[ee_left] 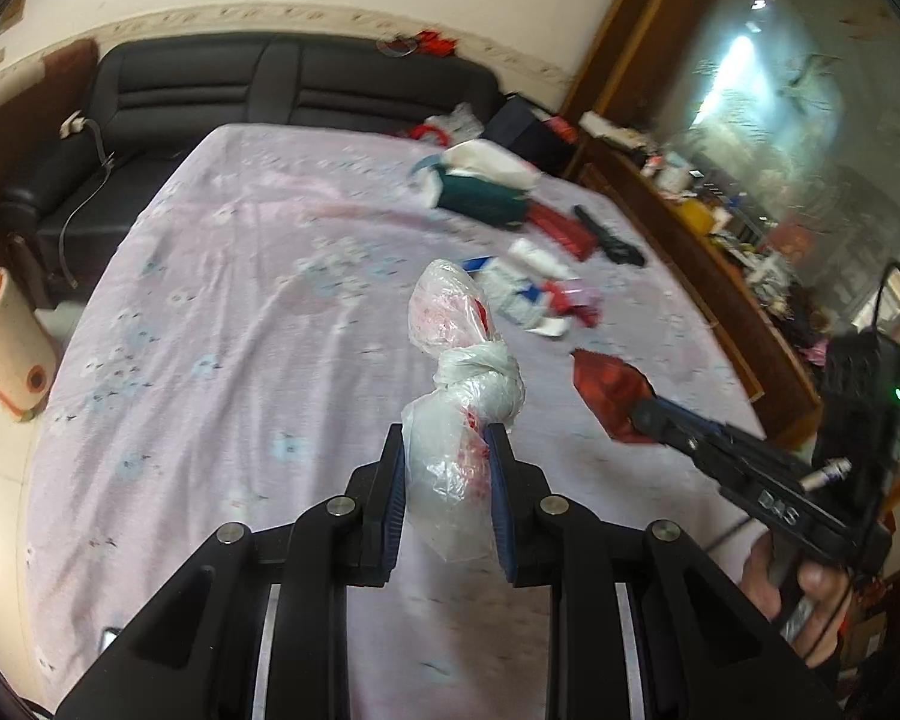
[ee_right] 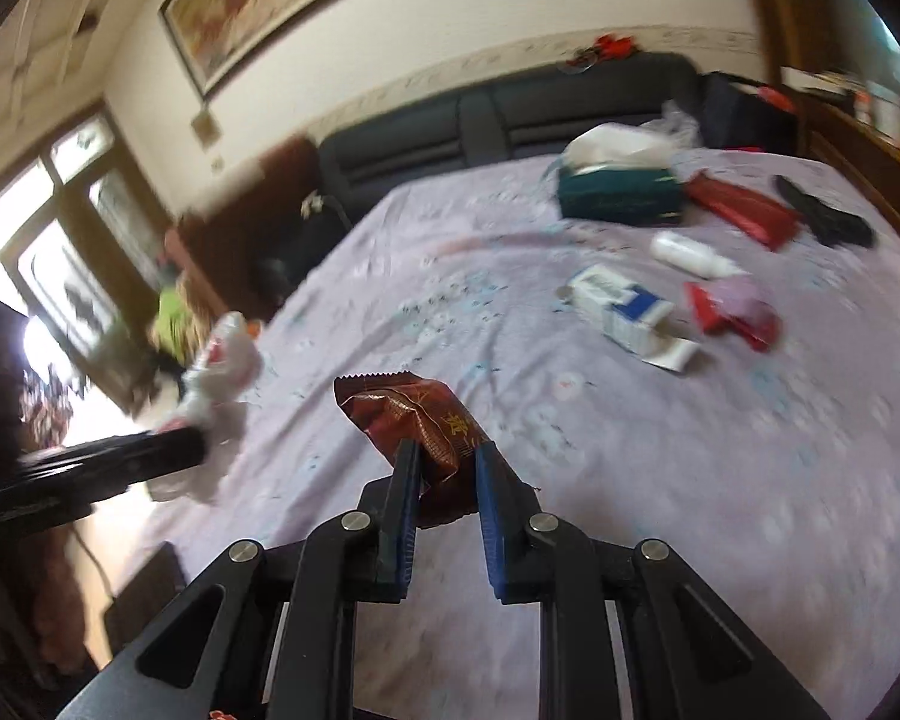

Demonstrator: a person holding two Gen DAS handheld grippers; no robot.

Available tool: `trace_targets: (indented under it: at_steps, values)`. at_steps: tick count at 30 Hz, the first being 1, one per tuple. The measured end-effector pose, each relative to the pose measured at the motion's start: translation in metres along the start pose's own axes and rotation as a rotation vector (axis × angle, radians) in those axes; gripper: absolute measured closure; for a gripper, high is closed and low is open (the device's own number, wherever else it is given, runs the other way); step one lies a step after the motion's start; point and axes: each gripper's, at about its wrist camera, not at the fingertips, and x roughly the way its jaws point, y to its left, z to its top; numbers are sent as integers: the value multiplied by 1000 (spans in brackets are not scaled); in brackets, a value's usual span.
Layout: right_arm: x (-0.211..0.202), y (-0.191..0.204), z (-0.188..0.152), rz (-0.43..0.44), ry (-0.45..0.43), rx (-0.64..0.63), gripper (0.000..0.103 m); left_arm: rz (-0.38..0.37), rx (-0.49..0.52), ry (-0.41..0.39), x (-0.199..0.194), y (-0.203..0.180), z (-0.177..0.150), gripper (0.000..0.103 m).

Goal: Collect trash
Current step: 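Grasp the white plastic bag with left tool while right tool grasps red snack wrapper, then carry the white bag and red wrapper to the red wastebasket and release both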

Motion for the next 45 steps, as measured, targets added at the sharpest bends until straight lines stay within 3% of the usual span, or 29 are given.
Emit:
trace_targets:
  at_steps: [8, 14, 25, 32, 45]
  values:
    - [-125, 11, -47, -12, -210, 114, 84, -102, 74, -62, -45, -61, -20, 80]
    - [-193, 25, -76, -56, -316, 117, 84, -162, 147, -101, -78, -101, -40, 80]
    - [-324, 30, -140, -221, -529, 170, 84, -330, 311, -130, -113, -192, -70, 80]
    - [-381, 27, -176, -313, -615, 224, 84, -415, 389, -120, -121, -235, -85, 80]
    - [-434, 5, -225, -419, -682, 328, 84, -510, 529, -38, -103, -306, -115, 80]
